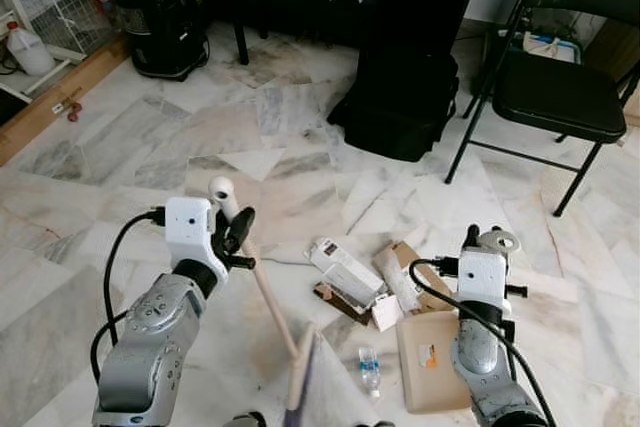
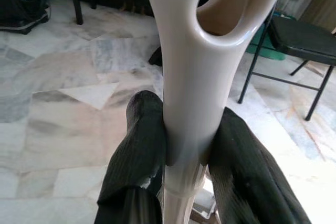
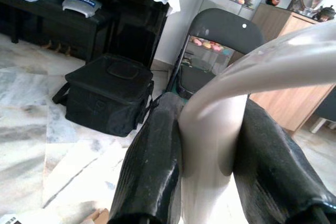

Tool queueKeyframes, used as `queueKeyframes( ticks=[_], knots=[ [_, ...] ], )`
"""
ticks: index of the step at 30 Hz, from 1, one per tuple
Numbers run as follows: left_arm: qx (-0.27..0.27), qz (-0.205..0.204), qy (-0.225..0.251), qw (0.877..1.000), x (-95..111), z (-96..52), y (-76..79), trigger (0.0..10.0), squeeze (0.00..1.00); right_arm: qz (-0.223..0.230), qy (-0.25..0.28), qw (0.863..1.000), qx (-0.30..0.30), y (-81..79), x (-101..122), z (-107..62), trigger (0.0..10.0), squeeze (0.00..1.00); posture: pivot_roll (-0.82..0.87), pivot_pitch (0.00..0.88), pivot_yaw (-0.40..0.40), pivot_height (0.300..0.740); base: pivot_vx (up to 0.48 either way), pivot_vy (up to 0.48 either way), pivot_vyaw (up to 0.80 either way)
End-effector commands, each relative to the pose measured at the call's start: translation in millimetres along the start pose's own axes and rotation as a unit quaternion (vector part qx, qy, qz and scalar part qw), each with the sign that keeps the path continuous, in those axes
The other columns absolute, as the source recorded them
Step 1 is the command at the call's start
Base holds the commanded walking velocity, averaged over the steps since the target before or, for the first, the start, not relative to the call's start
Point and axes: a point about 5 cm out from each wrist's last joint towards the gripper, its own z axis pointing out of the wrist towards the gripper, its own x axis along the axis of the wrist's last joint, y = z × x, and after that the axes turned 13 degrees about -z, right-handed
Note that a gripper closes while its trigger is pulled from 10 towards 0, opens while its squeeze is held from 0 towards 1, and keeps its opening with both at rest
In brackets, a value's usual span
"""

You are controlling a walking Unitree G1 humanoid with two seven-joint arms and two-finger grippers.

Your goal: Sweep floor

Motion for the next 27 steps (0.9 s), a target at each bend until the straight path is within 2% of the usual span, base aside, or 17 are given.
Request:
queueKeyframes(
  ticks=[1,3,4,5,8,15,20,22,27],
  knots=[
    [-0.01,0.009,0.009,1.0,2.2,1.8,4.1,10.0,0.0,-0.01,0.004,1.0,0.003,-0.4,0.2,1.5,10.0,0.0,0.12,0.17,0.002,0.74,0.0,0.0,0.0],
    [-0.014,0.012,0.002,1.0,-0.5,2.2,6.0,10.0,0.0,0.013,-0.01,1.0,0.02,-4.6,-1.3,0.8,10.0,0.0,0.12,0.17,0.002,0.74,0.0,0.0,0.0],
    [-0.018,0.008,-0.002,1.0,-1.8,2.2,7.3,10.0,0.0,0.041,-0.027,0.998,0.029,-7.4,-2.4,0.1,10.0,0.0,0.12,0.17,0.002,0.74,0.0,0.0,0.0],
    [-0.018,0.008,-0.002,1.0,-1.8,2.2,7.3,10.0,0.0,0.041,-0.027,0.998,0.029,-7.4,-2.4,0.1,10.0,0.0,0.12,0.17,0.002,0.74,0.0,0.0,0.0],
    [-0.024,0.001,-0.011,1.0,-5.3,2.5,9.9,10.0,0.0,0.094,-0.06,0.993,0.028,-10.5,-4.6,-0.7,10.0,0.0,0.12,0.171,0.002,0.74,0.0,0.0,0.0],
    [-0.031,-0.054,-0.044,0.997,-18.8,-0.4,13.8,10.0,0.0,0.117,-0.052,0.992,0.02,-9.5,-0.4,2.1,10.0,0.0,0.12,0.174,0.002,0.74,0.0,0.0,0.0],
    [-0.051,-0.075,-0.077,0.993,-24.1,-1.4,19.6,10.0,0.0,0.132,-0.049,0.99,0.023,-9.4,0.4,2.3,10.0,0.0,0.12,0.175,0.003,0.74,0.0,0.0,0.0],
    [-0.081,-0.096,-0.112,0.986,-30.4,-4.0,29.1,10.0,0.0,0.147,-0.039,0.988,0.029,-11.1,3.6,1.4,10.0,0.0,0.13,0.177,0.004,0.74,0.0,0.0,0.0],
    [-0.107,-0.116,-0.132,0.979,-33.2,-4.7,42.2,10.0,0.0,0.173,-0.027,0.984,0.037,-14.3,9.7,1.5,10.0,0.0,0.13,0.178,0.005,0.74,0.0,0.0,0.0]
  ],
)
